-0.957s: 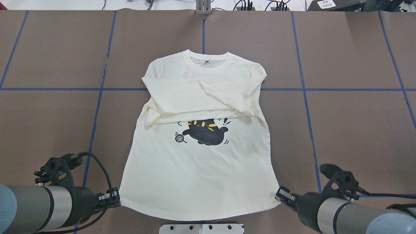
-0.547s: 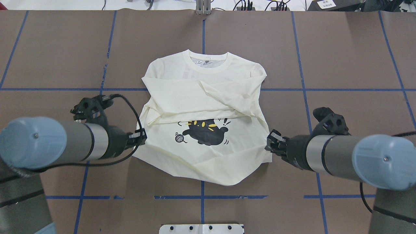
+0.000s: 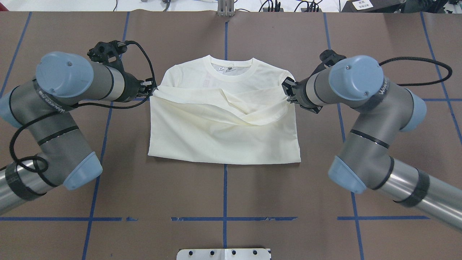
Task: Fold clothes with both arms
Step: 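Grasp the hem with both grippers and fold it up to the collar, then open both grippers and raise them off the folded shirt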
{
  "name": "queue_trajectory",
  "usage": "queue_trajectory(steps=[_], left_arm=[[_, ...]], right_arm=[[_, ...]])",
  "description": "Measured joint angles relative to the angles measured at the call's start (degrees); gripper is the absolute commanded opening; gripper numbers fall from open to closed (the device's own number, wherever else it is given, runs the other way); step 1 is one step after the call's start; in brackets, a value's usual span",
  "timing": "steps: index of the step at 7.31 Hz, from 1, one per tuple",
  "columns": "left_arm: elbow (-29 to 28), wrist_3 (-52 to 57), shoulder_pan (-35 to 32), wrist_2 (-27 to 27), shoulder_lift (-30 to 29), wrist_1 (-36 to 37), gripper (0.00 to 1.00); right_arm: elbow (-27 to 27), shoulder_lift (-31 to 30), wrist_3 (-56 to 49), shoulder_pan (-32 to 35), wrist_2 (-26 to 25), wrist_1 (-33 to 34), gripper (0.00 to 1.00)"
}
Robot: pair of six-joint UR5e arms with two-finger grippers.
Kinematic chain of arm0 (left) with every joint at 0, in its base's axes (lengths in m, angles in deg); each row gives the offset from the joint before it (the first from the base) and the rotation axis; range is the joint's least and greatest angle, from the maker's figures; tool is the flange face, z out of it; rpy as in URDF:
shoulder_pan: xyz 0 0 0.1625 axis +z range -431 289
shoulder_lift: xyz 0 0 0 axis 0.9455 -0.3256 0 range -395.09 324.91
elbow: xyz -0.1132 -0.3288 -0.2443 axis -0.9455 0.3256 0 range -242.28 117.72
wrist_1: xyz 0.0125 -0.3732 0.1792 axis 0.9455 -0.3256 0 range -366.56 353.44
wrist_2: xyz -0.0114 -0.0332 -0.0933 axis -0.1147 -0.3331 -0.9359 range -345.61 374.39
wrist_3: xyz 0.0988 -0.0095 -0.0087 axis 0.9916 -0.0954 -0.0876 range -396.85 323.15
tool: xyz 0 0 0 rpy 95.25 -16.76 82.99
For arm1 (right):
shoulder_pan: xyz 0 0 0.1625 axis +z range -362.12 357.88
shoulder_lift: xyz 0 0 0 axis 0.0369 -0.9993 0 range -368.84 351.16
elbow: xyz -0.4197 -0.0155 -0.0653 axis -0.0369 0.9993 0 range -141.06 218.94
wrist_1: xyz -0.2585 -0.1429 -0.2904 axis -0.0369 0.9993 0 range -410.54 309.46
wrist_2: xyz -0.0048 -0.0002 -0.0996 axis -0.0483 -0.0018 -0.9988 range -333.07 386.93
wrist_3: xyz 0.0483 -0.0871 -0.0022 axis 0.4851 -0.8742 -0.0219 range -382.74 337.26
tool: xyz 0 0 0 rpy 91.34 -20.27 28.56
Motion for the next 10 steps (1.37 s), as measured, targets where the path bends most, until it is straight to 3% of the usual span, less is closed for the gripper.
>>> queue_trajectory(steps=[3, 5, 7, 8, 9, 10], left_arm=[[-16.7, 0.5, -1.9, 0.1, -5.1, -11.3, 0.00], [-21.1, 1.3, -2.0, 0.5, -5.8, -15.2, 0.00], [-22.1, 1.7, -2.1, 0.9, -6.2, -16.0, 0.00], [-22.2, 1.7, -2.1, 1.0, -6.8, -16.0, 0.24], [-22.3, 1.7, -2.1, 1.1, -7.2, -16.0, 0.42], [-22.4, 1.8, -2.1, 1.1, -7.4, -16.0, 0.44]], right_arm=[[18.0, 9.2, -2.9, 3.8, 1.9, -5.3, 0.00], [22.5, 10.7, -3.2, 4.4, 2.2, -9.1, 0.00], [23.9, 10.9, -6.0, 6.4, 5.5, -9.7, 0.00], [24.1, 10.6, -7.6, 7.3, 7.2, -9.8, 0.00], [24.2, 10.3, -8.4, 7.8, 7.9, -9.9, 0.00], [24.5, 10.1, -8.9, 7.9, 8.1, -9.9, 0.46]])
